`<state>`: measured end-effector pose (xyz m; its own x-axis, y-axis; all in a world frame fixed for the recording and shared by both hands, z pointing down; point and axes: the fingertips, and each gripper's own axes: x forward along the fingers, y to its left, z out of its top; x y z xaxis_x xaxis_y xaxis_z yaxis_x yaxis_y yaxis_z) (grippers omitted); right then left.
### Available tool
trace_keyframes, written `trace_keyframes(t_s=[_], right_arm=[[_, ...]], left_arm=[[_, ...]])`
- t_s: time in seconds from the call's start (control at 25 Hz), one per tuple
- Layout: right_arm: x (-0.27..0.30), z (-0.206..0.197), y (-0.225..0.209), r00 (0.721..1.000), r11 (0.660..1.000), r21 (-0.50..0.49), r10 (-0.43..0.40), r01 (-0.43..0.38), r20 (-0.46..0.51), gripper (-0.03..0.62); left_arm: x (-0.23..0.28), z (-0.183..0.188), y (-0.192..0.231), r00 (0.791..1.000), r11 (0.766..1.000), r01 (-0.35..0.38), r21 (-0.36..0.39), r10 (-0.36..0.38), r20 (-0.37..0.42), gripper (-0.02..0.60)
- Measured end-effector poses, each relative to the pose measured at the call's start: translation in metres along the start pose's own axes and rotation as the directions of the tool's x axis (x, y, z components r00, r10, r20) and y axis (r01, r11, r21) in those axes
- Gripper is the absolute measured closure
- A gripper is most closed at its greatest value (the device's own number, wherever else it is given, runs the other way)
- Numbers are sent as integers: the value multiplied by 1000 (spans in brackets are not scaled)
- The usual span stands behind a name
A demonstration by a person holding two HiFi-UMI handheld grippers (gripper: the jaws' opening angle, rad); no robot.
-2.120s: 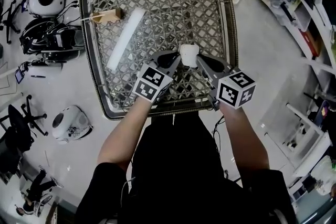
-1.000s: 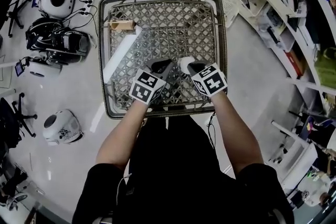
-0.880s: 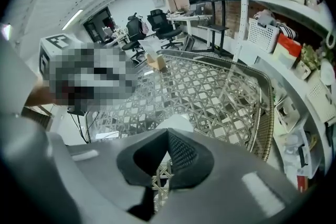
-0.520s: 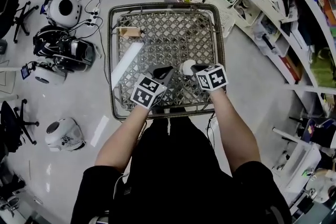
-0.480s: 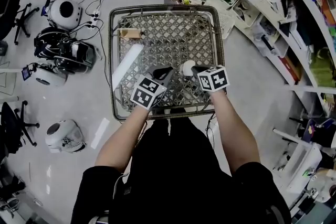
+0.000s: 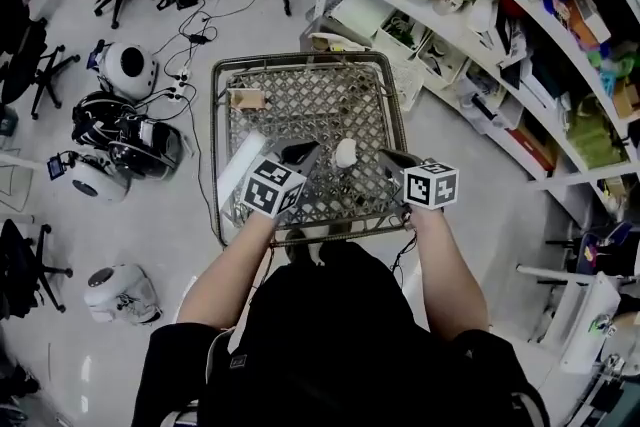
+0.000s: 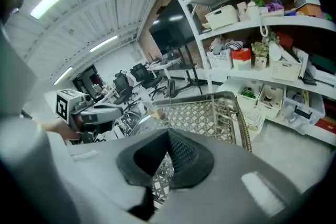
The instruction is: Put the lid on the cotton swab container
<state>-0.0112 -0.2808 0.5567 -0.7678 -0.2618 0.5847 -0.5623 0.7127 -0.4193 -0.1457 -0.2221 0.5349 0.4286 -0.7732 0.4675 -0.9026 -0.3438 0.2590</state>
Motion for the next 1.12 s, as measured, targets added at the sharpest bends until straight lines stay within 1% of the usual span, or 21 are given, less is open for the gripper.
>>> trace_keyframes(t_s=[0.12, 0.24, 0.48, 0.68, 0.84, 0.92, 1.04, 1.12], right_arm=[[-21, 21, -3, 997, 1000, -3, -6, 6, 74, 585], [-42, 47, -8, 989, 1000, -4, -3, 4, 149, 585], [-88, 103, -12, 956, 998, -48, 41, -28, 289, 585], [-128, 143, -21, 919, 995, -83, 82, -54, 385, 585], [-153, 168, -17, 878, 991, -105, 125, -85, 463, 585], [-163, 177, -17, 856, 989, -108, 141, -100, 497, 585], [-177, 185, -14, 830, 987, -123, 153, -102, 537, 585], [-185, 188, -8, 812, 982, -167, 170, -91, 559, 585]], left_arm=[[-8, 18, 0, 999, 1000, -16, 1, 16, 31, 577], [-16, 34, 1, 998, 999, -38, 4, 38, 50, 577], [-33, 72, 12, 990, 993, -115, 21, 113, 83, 577], [-40, 112, 17, 974, 984, -178, 22, 173, 146, 577], [-51, 142, 5, 958, 978, -206, 40, 193, 211, 577], [-56, 156, -4, 949, 975, -217, 50, 198, 245, 577], [-67, 171, -16, 935, 972, -229, 59, 203, 290, 577], [-73, 177, -21, 927, 968, -240, 67, 208, 313, 577]])
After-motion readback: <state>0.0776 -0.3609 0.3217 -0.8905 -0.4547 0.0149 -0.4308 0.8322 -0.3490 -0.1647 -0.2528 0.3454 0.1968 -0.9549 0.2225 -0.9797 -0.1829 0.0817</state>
